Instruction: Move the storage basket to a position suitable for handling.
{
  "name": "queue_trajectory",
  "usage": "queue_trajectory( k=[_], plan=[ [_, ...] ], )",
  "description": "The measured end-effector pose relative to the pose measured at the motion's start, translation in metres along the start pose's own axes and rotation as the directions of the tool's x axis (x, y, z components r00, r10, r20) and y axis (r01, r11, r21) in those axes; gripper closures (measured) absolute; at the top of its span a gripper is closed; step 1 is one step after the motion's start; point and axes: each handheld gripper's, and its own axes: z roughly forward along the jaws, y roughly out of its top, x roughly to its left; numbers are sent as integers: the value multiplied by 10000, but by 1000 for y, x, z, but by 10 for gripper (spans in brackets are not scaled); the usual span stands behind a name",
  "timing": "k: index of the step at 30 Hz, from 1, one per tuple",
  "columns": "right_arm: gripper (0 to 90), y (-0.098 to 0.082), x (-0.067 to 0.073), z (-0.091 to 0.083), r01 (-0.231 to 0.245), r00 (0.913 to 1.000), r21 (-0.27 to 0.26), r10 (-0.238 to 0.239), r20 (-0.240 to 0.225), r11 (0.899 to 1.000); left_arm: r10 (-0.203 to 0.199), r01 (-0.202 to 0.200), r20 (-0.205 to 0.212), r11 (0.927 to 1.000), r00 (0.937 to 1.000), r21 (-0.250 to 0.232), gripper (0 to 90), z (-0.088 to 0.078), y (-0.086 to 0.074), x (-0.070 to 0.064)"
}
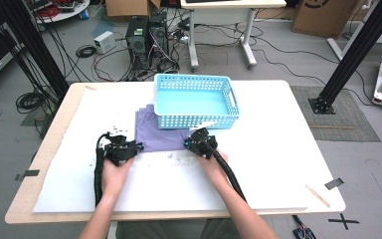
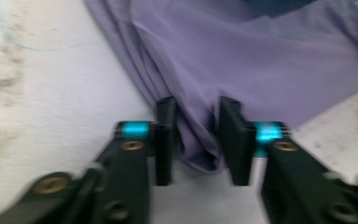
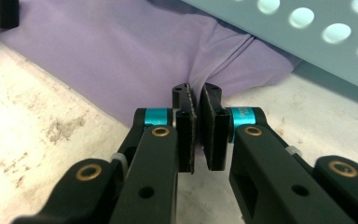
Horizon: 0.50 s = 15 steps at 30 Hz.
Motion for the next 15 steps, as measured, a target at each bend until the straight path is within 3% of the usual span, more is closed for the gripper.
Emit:
queue_trajectory(
  k=[2, 5, 11, 15],
  plan=[
    [866, 0, 0, 0, 18, 10000, -23, -18, -10, 10000, -39, 39, 141, 10000, 9999, 16, 795, 0, 0, -2],
    [873, -2, -1, -2, 66, 10000, -67, -67, -64, 10000, 65, -65, 66, 10000, 10000, 5, 822, 0, 0, -5],
    [881, -4, -3, -6, 62, 9999, -101, -63, -119, 9999, -55, 54, 314, 10000, 9995, 39, 833, 1, 0, -7],
    [885, -9, -10, -14, 33, 9999, -109, -34, -101, 9999, 23, -31, 704, 9999, 9975, 116, 834, 3, -1, -16]
  ],
)
